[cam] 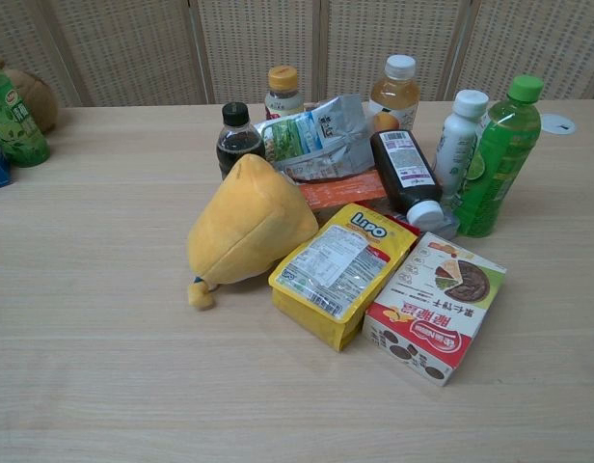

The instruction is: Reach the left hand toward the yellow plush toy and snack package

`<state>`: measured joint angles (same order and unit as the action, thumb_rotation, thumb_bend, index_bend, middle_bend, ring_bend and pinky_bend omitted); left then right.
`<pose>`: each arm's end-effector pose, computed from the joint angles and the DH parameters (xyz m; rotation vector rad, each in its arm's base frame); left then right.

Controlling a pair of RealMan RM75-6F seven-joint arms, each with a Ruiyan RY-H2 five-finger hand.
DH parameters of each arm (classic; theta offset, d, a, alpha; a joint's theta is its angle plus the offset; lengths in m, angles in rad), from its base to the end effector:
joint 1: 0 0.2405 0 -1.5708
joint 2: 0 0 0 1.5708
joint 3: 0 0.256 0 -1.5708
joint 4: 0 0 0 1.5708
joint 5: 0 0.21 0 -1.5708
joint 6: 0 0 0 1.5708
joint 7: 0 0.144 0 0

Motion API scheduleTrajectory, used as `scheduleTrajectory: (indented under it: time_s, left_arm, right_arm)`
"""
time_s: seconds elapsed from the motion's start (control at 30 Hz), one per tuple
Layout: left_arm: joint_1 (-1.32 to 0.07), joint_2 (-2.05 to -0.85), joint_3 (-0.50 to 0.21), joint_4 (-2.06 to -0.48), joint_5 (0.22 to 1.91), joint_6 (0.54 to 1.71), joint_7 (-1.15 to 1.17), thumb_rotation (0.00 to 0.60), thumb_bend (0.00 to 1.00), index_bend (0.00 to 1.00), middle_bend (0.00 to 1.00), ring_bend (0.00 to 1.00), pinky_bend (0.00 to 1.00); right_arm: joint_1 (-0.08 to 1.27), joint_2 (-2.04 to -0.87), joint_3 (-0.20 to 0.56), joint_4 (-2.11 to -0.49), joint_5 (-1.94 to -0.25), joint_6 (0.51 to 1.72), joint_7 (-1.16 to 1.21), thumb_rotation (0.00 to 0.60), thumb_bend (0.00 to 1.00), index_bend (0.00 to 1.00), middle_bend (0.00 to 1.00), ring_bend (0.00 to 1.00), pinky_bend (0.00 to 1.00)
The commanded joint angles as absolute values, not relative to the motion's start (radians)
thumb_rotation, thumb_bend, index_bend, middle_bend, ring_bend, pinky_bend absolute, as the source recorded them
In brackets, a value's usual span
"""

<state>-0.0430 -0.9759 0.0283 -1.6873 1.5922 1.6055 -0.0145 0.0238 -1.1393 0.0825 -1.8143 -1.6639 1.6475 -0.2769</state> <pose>-0.2997 0.1511 0.1973 -1.4286 -0.8232 -0.9080 -0.2476 -0.1641 0.1609 1.3602 -0.6842 1.0259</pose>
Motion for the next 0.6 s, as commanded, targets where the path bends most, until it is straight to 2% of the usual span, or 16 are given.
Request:
scheduleTrajectory:
  time_s: [0.03, 0.37, 0.6]
  left_arm:
    - [-0.042, -0.977, 0.027, -1.686, 1.594, 1.604, -0.012, 0.6, 0.0, 0.01, 0.0, 0.0, 0.0]
    - [-0.058, -1.0, 0.031, -1.671, 1.628, 1.57, -0.001, 0.6, 0.0, 0.01, 0.0, 0.0, 0.0]
    - [-0.219, -1.06, -0.001, -1.648, 1.844, 1.479, 0.073, 0.6, 0.0, 0.0, 0.0, 0.0, 0.0]
  right_arm:
    - [0.024, -1.137, 0.083, -1.815, -1.663, 1.646, -0.276, 0.6, 0.0, 0.0, 0.0, 0.0, 0.0]
    - [0.028, -1.127, 0.089, -1.819, -1.635, 1.631, -0.247, 0.6, 0.0, 0.0, 0.0, 0.0, 0.0]
    - [0.031, -1.123, 0.087, -1.823, -1.632, 1.62, -0.239, 0.6, 0.0, 0.0, 0.0, 0.0, 0.0]
